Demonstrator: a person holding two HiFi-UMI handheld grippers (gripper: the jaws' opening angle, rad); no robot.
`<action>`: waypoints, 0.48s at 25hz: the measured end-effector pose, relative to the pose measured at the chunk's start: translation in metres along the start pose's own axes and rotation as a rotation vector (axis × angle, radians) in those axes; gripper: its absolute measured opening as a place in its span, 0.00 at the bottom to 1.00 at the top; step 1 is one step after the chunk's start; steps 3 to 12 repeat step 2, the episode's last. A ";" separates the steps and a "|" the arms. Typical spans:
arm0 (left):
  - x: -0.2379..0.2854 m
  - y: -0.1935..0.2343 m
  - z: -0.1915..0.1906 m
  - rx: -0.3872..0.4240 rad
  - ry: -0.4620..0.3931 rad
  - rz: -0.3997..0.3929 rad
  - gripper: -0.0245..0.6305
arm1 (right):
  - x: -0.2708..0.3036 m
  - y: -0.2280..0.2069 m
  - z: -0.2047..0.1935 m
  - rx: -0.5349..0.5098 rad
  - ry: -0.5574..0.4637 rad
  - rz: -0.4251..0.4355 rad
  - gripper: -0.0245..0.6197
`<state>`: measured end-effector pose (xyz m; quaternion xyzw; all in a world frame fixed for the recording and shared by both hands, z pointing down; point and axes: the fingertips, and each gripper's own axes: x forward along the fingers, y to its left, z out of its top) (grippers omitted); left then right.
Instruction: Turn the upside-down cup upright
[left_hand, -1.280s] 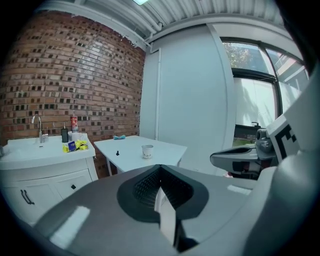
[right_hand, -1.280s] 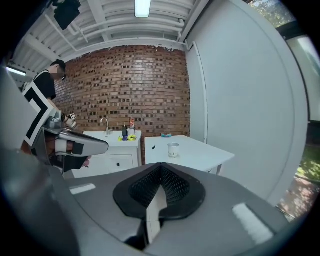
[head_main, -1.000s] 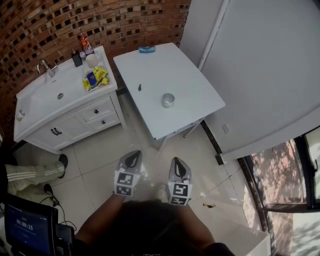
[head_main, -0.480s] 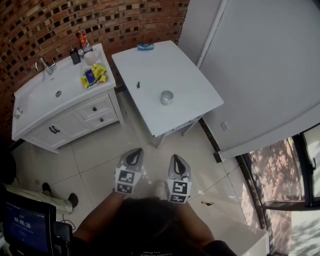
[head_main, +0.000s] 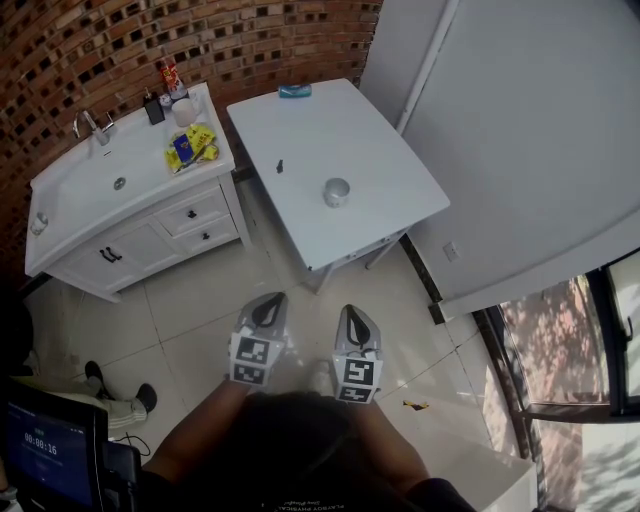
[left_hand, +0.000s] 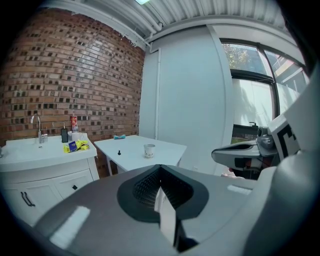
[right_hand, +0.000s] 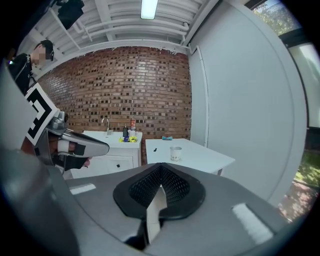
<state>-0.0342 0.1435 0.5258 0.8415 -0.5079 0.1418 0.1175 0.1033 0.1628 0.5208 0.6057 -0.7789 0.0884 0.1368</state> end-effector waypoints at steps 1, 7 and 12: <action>-0.001 0.000 0.000 0.000 0.001 -0.001 0.03 | -0.001 0.001 0.000 0.000 -0.001 0.000 0.06; -0.002 0.000 0.000 -0.001 0.001 -0.001 0.03 | -0.002 0.002 0.001 0.000 -0.001 -0.001 0.06; -0.002 0.000 0.000 -0.001 0.001 -0.001 0.03 | -0.002 0.002 0.001 0.000 -0.001 -0.001 0.06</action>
